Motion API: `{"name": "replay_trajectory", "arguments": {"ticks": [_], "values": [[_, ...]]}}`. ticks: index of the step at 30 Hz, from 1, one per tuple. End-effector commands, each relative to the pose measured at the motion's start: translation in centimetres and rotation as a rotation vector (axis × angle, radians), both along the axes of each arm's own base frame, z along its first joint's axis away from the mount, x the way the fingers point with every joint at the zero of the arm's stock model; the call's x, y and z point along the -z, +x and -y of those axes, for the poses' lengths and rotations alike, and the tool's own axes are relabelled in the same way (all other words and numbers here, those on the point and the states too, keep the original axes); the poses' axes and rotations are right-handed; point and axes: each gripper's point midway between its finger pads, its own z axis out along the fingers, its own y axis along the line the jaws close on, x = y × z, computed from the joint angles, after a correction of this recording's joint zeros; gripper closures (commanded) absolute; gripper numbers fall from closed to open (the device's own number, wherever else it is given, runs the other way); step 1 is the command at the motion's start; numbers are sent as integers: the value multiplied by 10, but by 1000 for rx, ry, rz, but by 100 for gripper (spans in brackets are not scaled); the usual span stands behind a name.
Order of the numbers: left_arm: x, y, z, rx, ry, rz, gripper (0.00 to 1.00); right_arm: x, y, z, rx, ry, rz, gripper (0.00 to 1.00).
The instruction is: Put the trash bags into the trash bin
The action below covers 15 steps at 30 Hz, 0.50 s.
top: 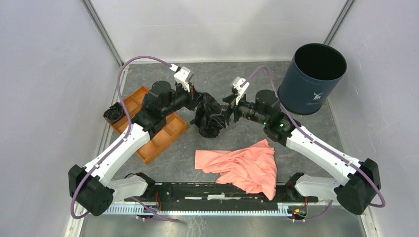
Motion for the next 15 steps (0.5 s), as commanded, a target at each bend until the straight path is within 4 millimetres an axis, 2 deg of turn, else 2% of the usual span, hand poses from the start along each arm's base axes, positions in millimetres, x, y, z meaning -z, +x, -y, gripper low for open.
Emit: {"name": "replay_trajectory", "arguments": {"ticks": [1,6,9,12,14,15], "values": [[-13,5,1,-12,11,20,98,-23,7,4,141,-46,53,2],[-13,8,-2,-32,16,22,98,-17,10,-8,236,-87,49,3],[-13,7,-3,-33,15,22,98,-12,15,-18,292,-129,41,13],[-15,7,-3,-36,11,24,98,-5,26,-21,346,-136,26,19],[-17,6,-3,-36,6,28,98,-4,27,-27,341,-100,16,31],[-17,6,-3,-35,5,28,98,-3,28,-29,346,-75,3,43]]}}
